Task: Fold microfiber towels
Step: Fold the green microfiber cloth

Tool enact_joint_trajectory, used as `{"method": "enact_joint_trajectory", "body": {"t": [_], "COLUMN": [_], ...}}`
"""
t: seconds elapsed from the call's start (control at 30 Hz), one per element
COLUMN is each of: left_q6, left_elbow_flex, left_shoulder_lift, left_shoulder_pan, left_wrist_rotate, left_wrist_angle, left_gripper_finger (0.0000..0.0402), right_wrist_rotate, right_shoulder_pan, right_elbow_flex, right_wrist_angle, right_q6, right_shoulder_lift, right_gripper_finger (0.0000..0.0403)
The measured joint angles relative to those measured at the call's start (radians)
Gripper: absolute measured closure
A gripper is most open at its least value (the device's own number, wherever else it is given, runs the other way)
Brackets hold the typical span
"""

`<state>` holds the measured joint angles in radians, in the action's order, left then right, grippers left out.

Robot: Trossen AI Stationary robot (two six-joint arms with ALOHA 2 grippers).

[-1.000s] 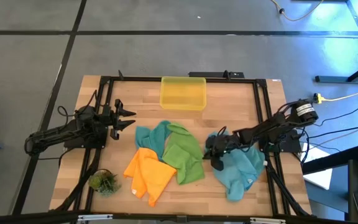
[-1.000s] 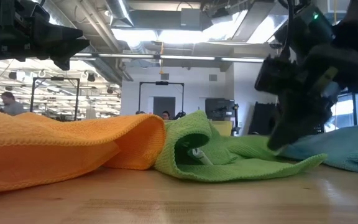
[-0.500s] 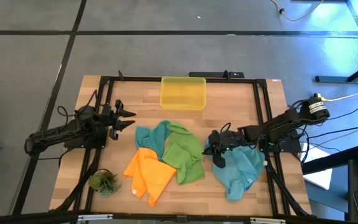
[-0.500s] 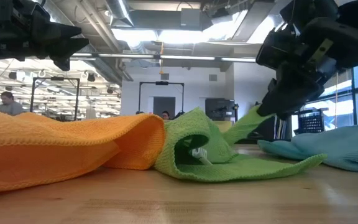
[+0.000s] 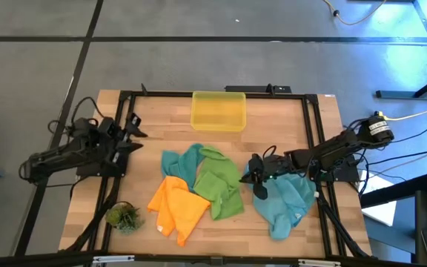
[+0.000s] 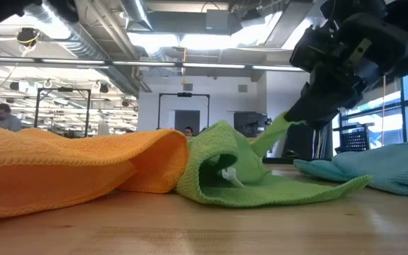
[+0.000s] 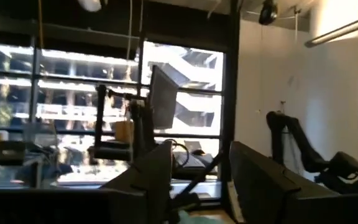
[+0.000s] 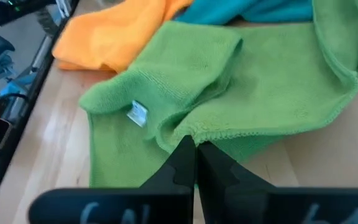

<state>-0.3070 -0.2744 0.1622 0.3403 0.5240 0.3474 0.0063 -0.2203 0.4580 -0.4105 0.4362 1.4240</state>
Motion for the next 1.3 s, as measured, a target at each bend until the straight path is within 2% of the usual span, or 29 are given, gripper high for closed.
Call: {"method": "enact_joint_trajectory", "body": {"t": [0.1,0.2,0.37,0.5,0.57,0.83,0.93,1.13,1.3], "left_q6": [0.043,0.077,0.074,0.073,0.081,0.135,0.208,0.388,0.356], "left_elbow_flex": [-0.019,-0.018,-0.018,-0.018,-0.018,-0.026,-0.064,-0.241,-0.335], "left_shoulder_lift": [0.088,0.152,0.227,0.279,0.304,0.353,0.416,0.669,0.858], "left_shoulder_pan": [-0.030,-0.061,-0.110,-0.146,-0.161,-0.192,-0.224,-0.339,-0.397], "left_wrist_rotate": [0.047,0.020,-0.126,-0.332,-0.389,-0.357,-0.407,-0.639,-0.729], "left_wrist_angle": [0.089,0.125,0.169,0.237,0.262,0.284,0.143,-0.212,-0.314], "left_gripper_finger": [0.0248,0.0248,0.0248,0.0248,0.0248,0.0248,0.0248,0.0248,0.0248], "right_wrist_rotate": [0.000,0.000,0.000,0.000,0.000,0.000,0.000,0.000,-0.004], "right_shoulder_pan": [0.000,0.000,0.000,0.000,0.000,0.000,0.000,0.000,0.000], "right_elbow_flex": [0.001,0.001,0.001,0.001,0.001,0.001,0.001,0.001,0.001], "right_wrist_angle": [0.007,0.010,0.010,0.010,0.010,0.011,0.016,0.020,0.020], "right_q6": [0.000,0.000,-0.001,-0.020,-0.023,-0.026,-0.028,-0.024,-0.022], "right_shoulder_lift": [-0.019,-0.033,-0.047,-0.047,-0.047,-0.047,-0.047,-0.047,-0.047], "right_gripper_finger": [0.0394,0.0394,0.0394,0.0394,0.0394,0.0393,0.0393,0.0393,0.0393]}}
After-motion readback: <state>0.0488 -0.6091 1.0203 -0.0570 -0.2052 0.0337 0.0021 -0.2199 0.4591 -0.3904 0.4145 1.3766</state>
